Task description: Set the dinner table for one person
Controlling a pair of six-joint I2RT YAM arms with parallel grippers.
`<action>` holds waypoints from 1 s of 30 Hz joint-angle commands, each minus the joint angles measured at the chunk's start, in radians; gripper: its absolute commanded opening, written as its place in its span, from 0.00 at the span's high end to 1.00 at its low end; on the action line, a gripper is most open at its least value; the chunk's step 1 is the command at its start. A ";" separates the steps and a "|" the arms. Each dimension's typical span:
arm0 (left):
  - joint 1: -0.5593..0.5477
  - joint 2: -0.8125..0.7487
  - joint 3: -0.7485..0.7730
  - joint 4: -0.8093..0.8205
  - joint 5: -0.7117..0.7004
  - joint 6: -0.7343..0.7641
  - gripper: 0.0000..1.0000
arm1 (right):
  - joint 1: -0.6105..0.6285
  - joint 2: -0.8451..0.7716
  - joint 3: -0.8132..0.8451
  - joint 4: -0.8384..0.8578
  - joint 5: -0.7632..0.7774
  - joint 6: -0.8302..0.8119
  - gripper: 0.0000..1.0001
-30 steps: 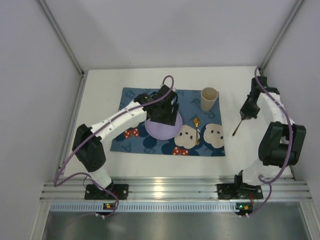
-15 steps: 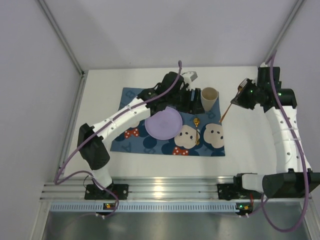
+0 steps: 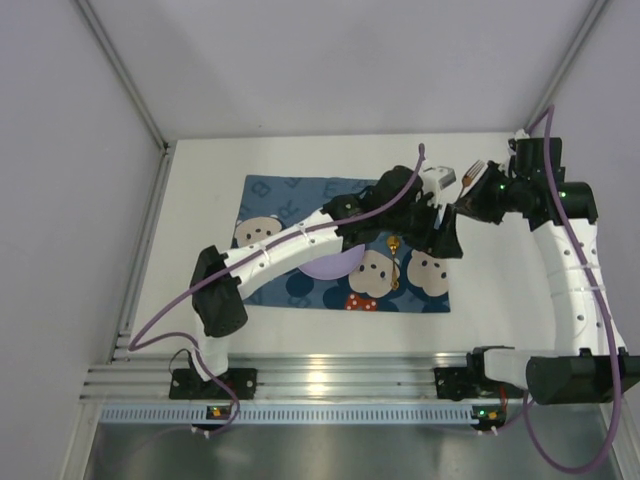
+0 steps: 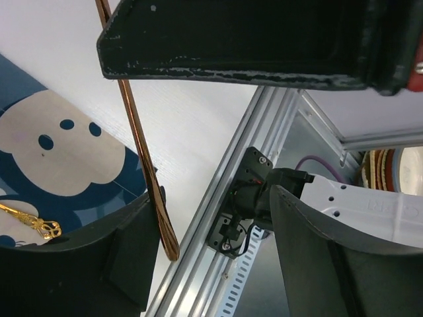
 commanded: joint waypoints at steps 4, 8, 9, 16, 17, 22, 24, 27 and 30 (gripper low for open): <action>-0.016 0.012 0.039 -0.009 -0.121 -0.006 0.33 | 0.006 -0.022 0.079 -0.036 -0.066 0.007 1.00; -0.016 0.011 0.039 -0.023 -0.160 -0.007 0.67 | 0.008 -0.028 0.067 -0.039 -0.087 0.002 1.00; -0.016 0.009 0.040 -0.030 -0.168 -0.009 0.78 | 0.008 -0.028 0.063 -0.037 -0.094 0.004 1.00; -0.009 -0.043 0.019 -0.102 -0.265 0.034 1.00 | 0.008 -0.021 0.053 -0.024 -0.135 -0.015 0.81; -0.005 -0.087 -0.019 -0.106 -0.272 0.045 1.00 | 0.008 -0.019 0.059 -0.008 -0.159 -0.012 0.61; 0.085 -0.270 -0.207 -0.118 -0.237 0.108 1.00 | 0.009 -0.025 0.102 0.041 -0.213 -0.002 0.07; 0.130 -0.384 -0.318 -0.135 -0.234 0.117 1.00 | 0.009 -0.019 0.139 0.038 -0.215 -0.013 0.06; 0.292 -0.533 -0.461 -0.159 -0.188 0.111 1.00 | 0.011 -0.017 0.167 0.029 -0.215 -0.025 0.05; 0.495 -0.613 -0.578 -0.201 -0.106 0.138 1.00 | 0.012 -0.022 0.139 0.032 -0.219 -0.024 0.06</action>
